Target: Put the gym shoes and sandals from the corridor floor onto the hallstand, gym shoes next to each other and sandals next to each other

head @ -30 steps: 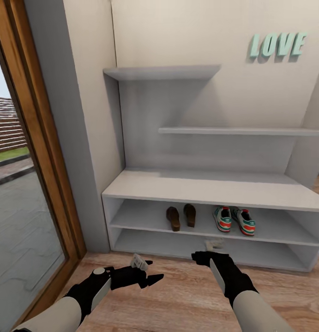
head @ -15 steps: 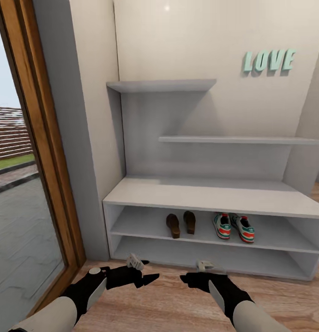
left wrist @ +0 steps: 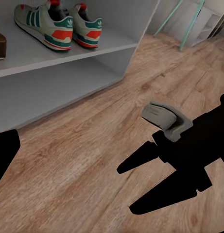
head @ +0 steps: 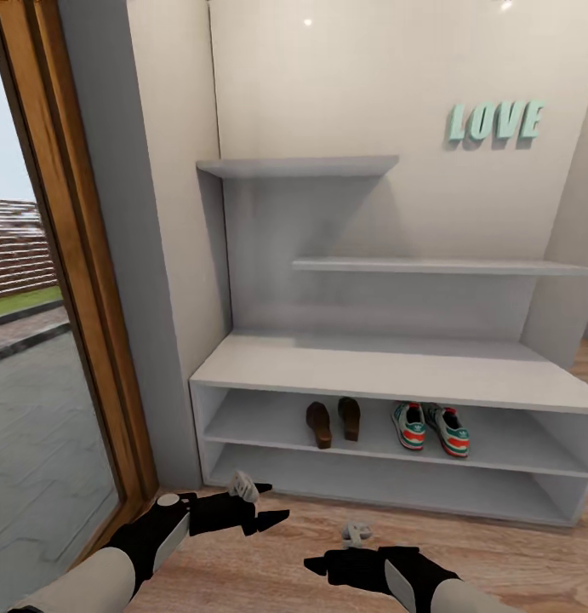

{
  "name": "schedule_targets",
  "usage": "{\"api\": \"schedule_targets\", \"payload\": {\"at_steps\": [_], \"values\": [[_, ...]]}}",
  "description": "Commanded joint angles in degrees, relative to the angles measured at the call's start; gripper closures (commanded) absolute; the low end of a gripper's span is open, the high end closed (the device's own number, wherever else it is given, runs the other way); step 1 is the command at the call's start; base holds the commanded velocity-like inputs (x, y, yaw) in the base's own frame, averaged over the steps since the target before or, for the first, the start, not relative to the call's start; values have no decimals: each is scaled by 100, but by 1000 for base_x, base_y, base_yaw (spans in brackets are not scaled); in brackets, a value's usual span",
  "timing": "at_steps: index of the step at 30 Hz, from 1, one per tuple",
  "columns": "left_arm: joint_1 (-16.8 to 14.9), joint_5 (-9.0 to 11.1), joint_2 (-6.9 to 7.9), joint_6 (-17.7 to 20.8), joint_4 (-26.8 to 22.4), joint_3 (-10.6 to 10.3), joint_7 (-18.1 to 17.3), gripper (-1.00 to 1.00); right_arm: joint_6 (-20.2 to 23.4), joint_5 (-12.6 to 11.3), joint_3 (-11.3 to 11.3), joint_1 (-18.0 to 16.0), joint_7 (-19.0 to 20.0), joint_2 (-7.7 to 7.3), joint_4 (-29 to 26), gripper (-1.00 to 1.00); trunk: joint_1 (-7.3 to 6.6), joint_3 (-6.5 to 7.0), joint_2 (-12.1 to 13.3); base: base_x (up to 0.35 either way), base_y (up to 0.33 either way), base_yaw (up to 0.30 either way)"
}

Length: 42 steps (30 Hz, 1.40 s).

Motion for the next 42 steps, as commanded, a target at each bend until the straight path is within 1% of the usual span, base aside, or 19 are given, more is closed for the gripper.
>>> {"api": "schedule_targets", "payload": {"at_steps": [1,6,12,24,42], "values": [[-5,32,7,-54,3,-45,8,-100,45,36,-46,2,124,6,-3,-100,-2,-6,-1,0,0,0],[-4,32,7,-54,3,-51,12,-100,41,34,-38,3,155,52,0,-100,-2,-6,-1,0,0,0],[-5,32,-1,-53,4,-53,17,-100,40,25,-44,3,160,51,0,-100,-2,-6,-1,0,0,0],[-2,32,-2,-53,3,-53,21,-100,40,60,-52,4,155,-1,9,-100,-2,-6,-1,0,0,0],[-5,27,-2,-54,3,-53,13,-100,40,60,-52,3,152,-2,9,-100,-2,-6,-1,0,0,0]]}}
